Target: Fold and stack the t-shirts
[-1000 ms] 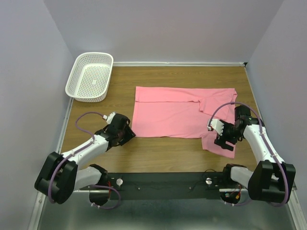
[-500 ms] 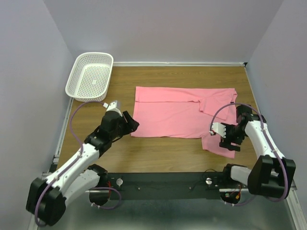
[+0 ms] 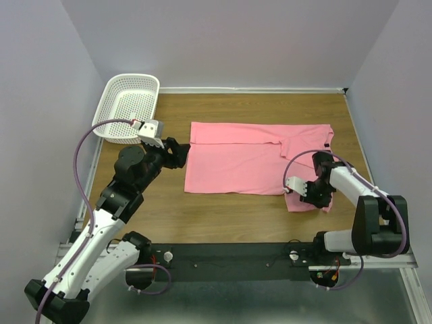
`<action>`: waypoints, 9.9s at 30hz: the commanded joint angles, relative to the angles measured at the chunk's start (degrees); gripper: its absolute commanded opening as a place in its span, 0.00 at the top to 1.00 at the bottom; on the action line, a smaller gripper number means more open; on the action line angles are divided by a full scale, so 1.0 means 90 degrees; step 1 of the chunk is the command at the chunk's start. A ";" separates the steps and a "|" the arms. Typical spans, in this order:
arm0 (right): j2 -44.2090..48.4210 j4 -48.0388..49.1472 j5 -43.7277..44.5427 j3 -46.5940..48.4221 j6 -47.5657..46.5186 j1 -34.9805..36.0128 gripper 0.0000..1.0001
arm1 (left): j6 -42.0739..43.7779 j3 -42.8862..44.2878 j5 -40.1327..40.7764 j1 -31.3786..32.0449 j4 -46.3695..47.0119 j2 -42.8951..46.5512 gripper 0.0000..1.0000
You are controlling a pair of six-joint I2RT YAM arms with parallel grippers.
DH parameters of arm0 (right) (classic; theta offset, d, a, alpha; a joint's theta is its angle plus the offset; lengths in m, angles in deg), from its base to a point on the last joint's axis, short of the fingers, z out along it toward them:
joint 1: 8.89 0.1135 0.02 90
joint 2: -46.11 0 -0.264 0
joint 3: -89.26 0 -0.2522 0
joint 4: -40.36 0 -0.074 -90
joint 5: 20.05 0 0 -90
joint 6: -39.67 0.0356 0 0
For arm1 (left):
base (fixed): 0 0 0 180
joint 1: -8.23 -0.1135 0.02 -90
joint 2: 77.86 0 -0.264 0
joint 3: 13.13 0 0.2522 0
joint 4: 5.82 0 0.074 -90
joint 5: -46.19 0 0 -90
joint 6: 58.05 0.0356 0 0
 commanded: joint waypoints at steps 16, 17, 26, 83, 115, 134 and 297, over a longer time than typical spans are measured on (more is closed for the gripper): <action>-0.2109 0.0285 -0.1664 0.4196 0.3950 0.0643 0.00 | 0.0951 -0.0263 0.0448 -0.0090 -0.0211 0.0299 0.29; -0.2189 0.0586 -0.1431 0.4459 0.4573 0.0643 0.00 | 0.0951 -0.0263 0.0448 -0.0109 -0.0211 0.0308 0.29; -0.1662 0.1771 -0.0911 0.3680 0.4950 0.0078 0.01 | 0.0990 -0.0292 0.0350 -0.0188 -0.0162 0.0347 0.29; -0.2913 0.1087 -0.3558 0.3846 0.3378 -0.0470 0.99 | 0.1010 -0.0361 -0.0236 -0.0568 -0.0065 -0.0014 0.29; -0.3362 0.1097 -0.3392 0.4139 0.3407 -0.0470 0.51 | 0.1039 -0.0370 -0.0431 -0.0656 -0.0055 -0.0268 0.29; -0.3792 0.1088 -0.3284 0.4208 0.3349 -0.0451 0.55 | 0.1039 -0.0370 -0.0470 -0.0666 -0.0055 -0.0277 0.29; 0.5114 0.0687 -0.3323 0.0321 0.1532 -0.0324 1.00 | -0.2193 -0.0839 -0.2189 -0.1330 0.1293 -0.2983 1.00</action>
